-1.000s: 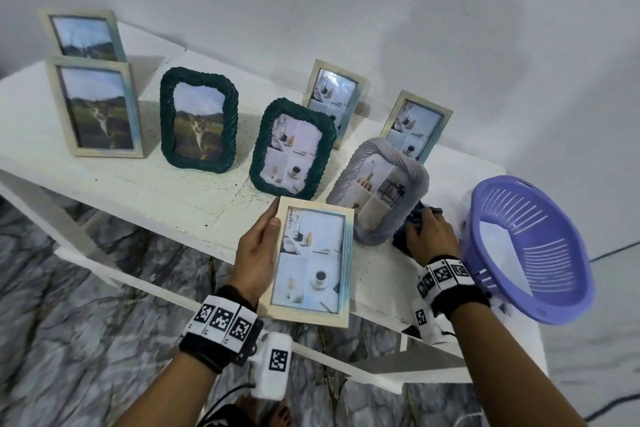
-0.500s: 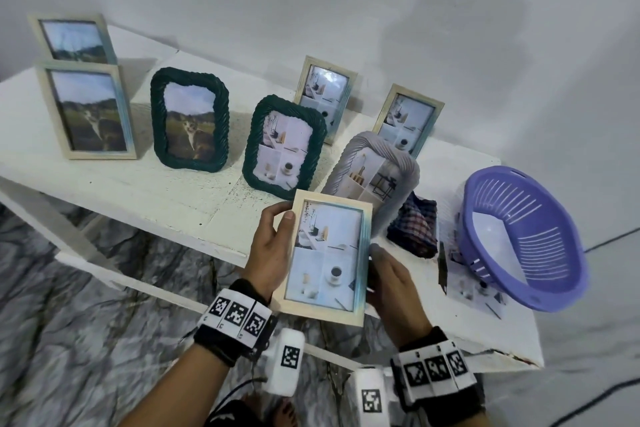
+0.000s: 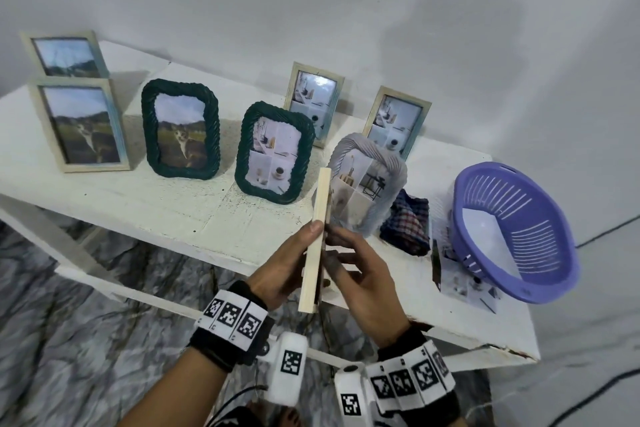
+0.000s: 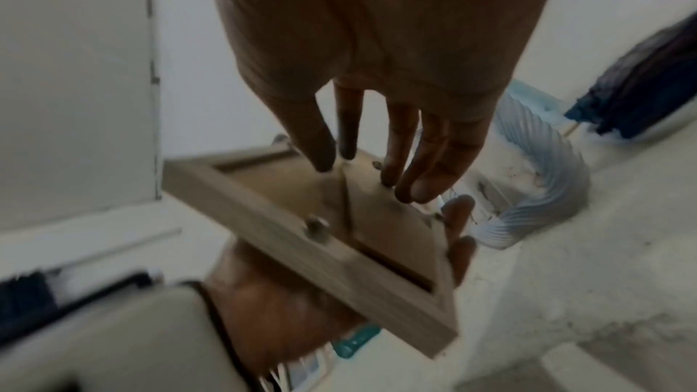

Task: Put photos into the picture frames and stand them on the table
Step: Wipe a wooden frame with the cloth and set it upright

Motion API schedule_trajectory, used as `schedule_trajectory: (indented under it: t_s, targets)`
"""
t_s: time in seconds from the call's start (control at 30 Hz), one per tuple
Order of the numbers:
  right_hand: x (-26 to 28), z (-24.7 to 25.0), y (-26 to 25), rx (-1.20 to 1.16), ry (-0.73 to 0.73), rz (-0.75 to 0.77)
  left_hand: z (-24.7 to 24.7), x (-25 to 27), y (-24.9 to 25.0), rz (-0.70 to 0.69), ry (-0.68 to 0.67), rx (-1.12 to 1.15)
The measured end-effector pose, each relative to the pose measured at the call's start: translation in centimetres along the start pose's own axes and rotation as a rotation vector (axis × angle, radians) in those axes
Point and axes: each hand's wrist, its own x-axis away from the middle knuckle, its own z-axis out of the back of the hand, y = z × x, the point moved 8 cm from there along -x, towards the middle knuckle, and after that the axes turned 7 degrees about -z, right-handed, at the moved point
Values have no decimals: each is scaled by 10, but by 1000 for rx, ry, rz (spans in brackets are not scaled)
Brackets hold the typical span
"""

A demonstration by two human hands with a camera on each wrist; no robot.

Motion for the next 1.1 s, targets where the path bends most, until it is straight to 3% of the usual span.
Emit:
schedule_trajectory:
  t_s: [0.17,0.4,0.5,0.57,0.63,0.73,0.87,0.93,1.1]
  targets:
    - [-4,7,0,111,53,4,-6,5,16,-20,-6,-2]
    - [-6,23,-41,929,333,399,9,5,30,-46,99,-215]
    - [-5,21,-44,1026,379,293,10,4,40,-90,127,-262]
    - [-8,19,-36,783,299,92,5,4,51,-150,113,-333]
    - [-12,13,-22,319,142,-155,4,8,61,-184,103,-400]
    - [-11,3,-13,-200,58,-412,20,19,73,-213,146,-447]
    - [-20,-17,-21,-706,-93,-485,46,25,84,-135,210,-358]
    - [-29,-23,-29,-764,-122,-489,48,24,94,-75,173,-302]
    - [-65,-39,-54,-630,-174,-407,61,15,140,-7,112,-263]
